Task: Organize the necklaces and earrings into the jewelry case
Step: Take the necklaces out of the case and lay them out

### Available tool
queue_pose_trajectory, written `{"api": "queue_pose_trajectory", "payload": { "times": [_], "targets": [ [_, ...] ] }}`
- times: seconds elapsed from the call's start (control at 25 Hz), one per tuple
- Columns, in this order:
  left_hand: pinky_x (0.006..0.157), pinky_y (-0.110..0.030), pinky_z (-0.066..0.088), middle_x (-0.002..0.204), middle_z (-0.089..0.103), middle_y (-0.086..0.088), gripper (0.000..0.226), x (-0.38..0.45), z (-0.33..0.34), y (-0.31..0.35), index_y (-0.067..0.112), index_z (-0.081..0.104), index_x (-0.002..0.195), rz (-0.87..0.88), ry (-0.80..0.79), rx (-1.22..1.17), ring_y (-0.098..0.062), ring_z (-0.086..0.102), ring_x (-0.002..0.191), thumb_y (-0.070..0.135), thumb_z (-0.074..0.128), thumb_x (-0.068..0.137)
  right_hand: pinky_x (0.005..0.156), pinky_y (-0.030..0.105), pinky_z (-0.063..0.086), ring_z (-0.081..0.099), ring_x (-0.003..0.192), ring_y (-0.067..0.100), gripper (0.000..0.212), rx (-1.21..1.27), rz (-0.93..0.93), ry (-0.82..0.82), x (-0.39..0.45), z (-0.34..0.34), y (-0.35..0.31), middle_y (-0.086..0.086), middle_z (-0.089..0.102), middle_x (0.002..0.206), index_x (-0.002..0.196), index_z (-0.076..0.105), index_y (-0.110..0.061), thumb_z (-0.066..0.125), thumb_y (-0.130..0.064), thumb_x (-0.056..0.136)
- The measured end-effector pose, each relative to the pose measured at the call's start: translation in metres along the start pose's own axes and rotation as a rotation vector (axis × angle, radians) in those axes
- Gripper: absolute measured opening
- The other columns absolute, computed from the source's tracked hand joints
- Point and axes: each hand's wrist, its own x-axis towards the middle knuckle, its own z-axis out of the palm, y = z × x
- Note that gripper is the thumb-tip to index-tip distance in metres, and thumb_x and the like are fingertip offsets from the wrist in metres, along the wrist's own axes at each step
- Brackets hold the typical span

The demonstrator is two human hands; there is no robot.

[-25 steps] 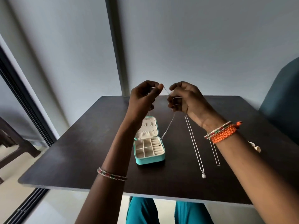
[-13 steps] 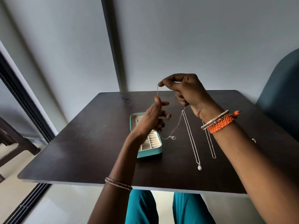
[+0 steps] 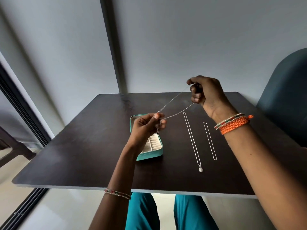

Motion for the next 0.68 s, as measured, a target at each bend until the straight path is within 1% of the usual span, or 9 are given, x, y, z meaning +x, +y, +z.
{"api": "queue_pose_trajectory", "payload": {
  "times": [0.16, 0.24, 0.32, 0.36, 0.4, 0.48, 0.56, 0.6, 0.68],
  "targets": [
    [0.071, -0.020, 0.054, 0.065, 0.067, 0.003, 0.019, 0.000, -0.003, 0.015, 0.007, 0.067, 0.089, 0.086, 0.185, 0.006, -0.007, 0.064, 0.064, 0.010, 0.050, 0.096, 0.045, 0.022, 0.026, 0.031, 0.039, 0.009, 0.025, -0.190, 0.067, 0.004, -0.005, -0.015, 0.022, 0.003, 0.045, 0.054, 0.059, 0.057, -0.008, 0.049, -0.011, 0.083],
    [0.058, -0.020, 0.050, 0.051, 0.049, 0.007, 0.021, 0.000, 0.001, 0.024, 0.010, 0.067, 0.086, 0.071, 0.172, 0.046, -0.006, 0.049, 0.049, 0.013, 0.050, 0.097, 0.045, 0.022, 0.031, 0.034, 0.042, 0.011, 0.026, -0.339, 0.135, -0.068, -0.011, -0.017, 0.032, 0.006, 0.047, 0.056, 0.058, 0.058, -0.008, 0.049, -0.011, 0.083],
    [0.042, -0.018, 0.034, 0.048, 0.034, 0.011, 0.019, -0.001, 0.010, 0.032, 0.012, 0.068, 0.087, 0.056, 0.094, 0.220, -0.005, 0.030, 0.041, 0.017, 0.052, 0.096, 0.046, 0.023, 0.036, 0.042, 0.048, 0.012, 0.023, -0.493, 0.203, -0.211, -0.017, -0.011, 0.039, 0.007, 0.054, 0.062, 0.067, 0.062, -0.008, 0.050, -0.009, 0.087],
    [0.040, -0.015, 0.027, 0.046, 0.033, 0.014, 0.018, -0.002, 0.018, 0.036, 0.010, 0.068, 0.089, 0.061, 0.050, 0.310, -0.004, 0.026, 0.040, 0.018, 0.053, 0.096, 0.049, 0.023, 0.038, 0.046, 0.054, 0.011, 0.019, -0.587, 0.217, -0.292, -0.021, -0.006, 0.041, 0.006, 0.058, 0.067, 0.075, 0.064, -0.009, 0.050, -0.007, 0.088],
    [0.038, -0.014, 0.025, 0.043, 0.035, 0.015, 0.018, -0.002, 0.024, 0.038, 0.005, 0.068, 0.092, 0.075, 0.017, 0.382, -0.001, 0.027, 0.038, 0.016, 0.054, 0.096, 0.052, 0.021, 0.038, 0.050, 0.061, 0.009, 0.016, -0.668, 0.215, -0.368, -0.025, 0.000, 0.042, 0.004, 0.062, 0.075, 0.082, 0.065, -0.010, 0.052, -0.005, 0.089],
    [0.042, -0.010, 0.036, 0.045, 0.053, 0.014, 0.020, 0.000, 0.036, 0.042, -0.004, 0.068, 0.094, 0.131, -0.011, 0.490, 0.003, 0.045, 0.039, 0.012, 0.056, 0.095, 0.058, 0.016, 0.040, 0.054, 0.073, 0.004, 0.019, -0.661, 0.180, -0.473, -0.031, 0.009, 0.043, 0.001, 0.064, 0.085, 0.093, 0.067, -0.013, 0.055, 0.000, 0.087],
    [0.063, -0.021, 0.055, 0.067, 0.071, 0.004, 0.018, 0.005, 0.037, 0.043, 0.005, 0.072, 0.086, 0.176, -0.020, 0.531, -0.006, 0.067, 0.064, 0.017, 0.060, 0.092, 0.062, 0.007, 0.040, 0.056, 0.076, -0.004, 0.021, -0.528, 0.147, -0.507, -0.036, 0.012, 0.042, -0.004, 0.064, 0.086, 0.104, 0.066, -0.011, 0.057, -0.001, 0.088],
    [0.069, -0.024, 0.055, 0.073, 0.073, 0.002, 0.016, 0.007, 0.036, 0.042, 0.012, 0.073, 0.082, 0.184, -0.020, 0.540, -0.010, 0.069, 0.071, 0.018, 0.061, 0.091, 0.060, 0.003, 0.038, 0.055, 0.075, -0.007, 0.021, -0.493, 0.132, -0.501, -0.037, 0.012, 0.041, -0.006, 0.064, 0.085, 0.108, 0.065, -0.012, 0.057, -0.006, 0.090],
    [0.059, -0.012, 0.046, 0.065, 0.070, 0.009, 0.016, 0.007, 0.034, 0.042, 0.013, 0.072, 0.082, 0.180, 0.001, 0.575, 0.001, 0.062, 0.061, 0.015, 0.060, 0.092, 0.060, 0.001, 0.038, 0.056, 0.080, -0.003, 0.017, -0.490, 0.101, -0.454, -0.036, 0.010, 0.042, 0.000, 0.067, 0.090, 0.107, 0.067, -0.012, 0.057, -0.017, 0.093]
  ]
}}
